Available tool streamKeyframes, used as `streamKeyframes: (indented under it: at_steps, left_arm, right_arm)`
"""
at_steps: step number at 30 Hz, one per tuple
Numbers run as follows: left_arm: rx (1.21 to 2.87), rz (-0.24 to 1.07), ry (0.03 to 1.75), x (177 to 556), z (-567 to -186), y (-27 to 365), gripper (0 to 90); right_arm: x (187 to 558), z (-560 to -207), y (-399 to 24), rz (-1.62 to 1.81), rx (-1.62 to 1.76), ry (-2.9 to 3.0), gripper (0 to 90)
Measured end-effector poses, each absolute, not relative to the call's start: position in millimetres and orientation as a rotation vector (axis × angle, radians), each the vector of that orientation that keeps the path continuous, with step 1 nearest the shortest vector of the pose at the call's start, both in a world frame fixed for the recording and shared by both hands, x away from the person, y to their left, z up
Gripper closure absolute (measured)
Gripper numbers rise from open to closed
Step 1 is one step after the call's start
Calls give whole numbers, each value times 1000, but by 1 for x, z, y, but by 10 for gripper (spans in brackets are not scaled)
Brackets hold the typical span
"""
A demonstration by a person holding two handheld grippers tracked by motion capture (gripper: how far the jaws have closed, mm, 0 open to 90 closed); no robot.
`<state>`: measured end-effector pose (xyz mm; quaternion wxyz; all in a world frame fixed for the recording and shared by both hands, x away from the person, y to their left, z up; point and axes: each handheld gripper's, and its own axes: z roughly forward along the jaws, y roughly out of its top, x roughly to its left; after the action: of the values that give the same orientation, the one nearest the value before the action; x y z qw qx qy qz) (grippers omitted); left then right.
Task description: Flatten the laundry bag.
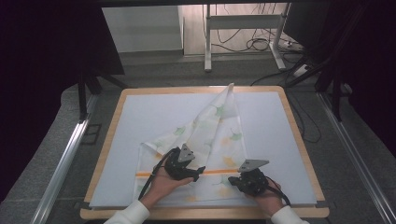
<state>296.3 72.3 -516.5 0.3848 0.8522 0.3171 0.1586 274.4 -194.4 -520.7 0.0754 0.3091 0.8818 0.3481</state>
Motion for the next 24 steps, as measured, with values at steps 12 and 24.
streamKeyframes:
  at_steps: [12, 24]
  left_arm:
    - [2218, 395, 827, 308, -528, 57, 267]
    - [2249, 351, 865, 316, -533, 61, 440]
  right_arm:
    - [275, -522, -195, 1039, 926, 2656, 889]
    - [275, -522, -195, 1045, 929, 2657, 889]
